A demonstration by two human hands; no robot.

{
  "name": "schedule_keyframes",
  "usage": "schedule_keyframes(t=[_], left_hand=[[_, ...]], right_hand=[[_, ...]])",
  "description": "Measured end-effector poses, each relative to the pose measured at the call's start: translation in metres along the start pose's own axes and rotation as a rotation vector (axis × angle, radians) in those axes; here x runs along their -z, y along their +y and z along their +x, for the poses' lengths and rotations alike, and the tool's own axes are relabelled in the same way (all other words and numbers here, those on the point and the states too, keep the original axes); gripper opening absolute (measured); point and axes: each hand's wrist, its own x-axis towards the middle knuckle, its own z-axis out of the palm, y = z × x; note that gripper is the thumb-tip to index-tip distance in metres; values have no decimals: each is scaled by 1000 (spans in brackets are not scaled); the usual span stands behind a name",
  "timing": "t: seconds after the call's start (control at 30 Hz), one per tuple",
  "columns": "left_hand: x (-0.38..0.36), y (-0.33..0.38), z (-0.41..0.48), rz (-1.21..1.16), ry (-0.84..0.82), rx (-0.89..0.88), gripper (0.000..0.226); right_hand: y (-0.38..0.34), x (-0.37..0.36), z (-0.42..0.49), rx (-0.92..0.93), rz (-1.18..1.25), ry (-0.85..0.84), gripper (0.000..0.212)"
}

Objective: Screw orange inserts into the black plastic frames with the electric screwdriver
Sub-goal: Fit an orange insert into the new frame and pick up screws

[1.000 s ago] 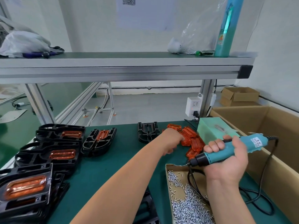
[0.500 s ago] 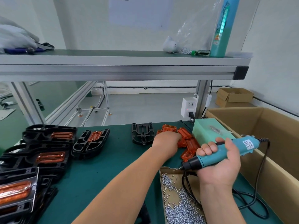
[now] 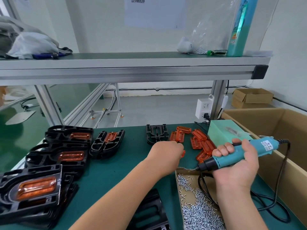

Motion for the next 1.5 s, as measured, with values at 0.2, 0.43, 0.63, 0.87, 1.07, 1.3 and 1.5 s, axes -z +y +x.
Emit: schedule_keyframes(t=[0.2, 0.43, 0.63, 0.87, 1.07, 1.3, 1.5], left_hand=[[21, -39, -74, 51, -146, 140, 13], [13, -61, -127, -322, -186, 287, 14], [6, -99, -160, -571, -7, 449, 30], [-13, -107, -164, -534, -104, 422, 58], [-14, -106, -163, -508, -113, 432, 34], [-11, -101, -167, -501, 17, 374, 28], [0, -94, -167, -369, 125, 278, 33]], right_hand=[[2, -5, -5, -12, -13, -38, 14], [6, -10, -13, -30, -42, -100, 15], [13, -16, -21, -64, -52, -178, 16], [25, -20, -28, -102, -111, -253, 17], [31, -20, -32, -104, -153, -241, 16], [32, -20, -34, -106, -166, -230, 16], [32, -20, -34, -112, -156, -227, 17]])
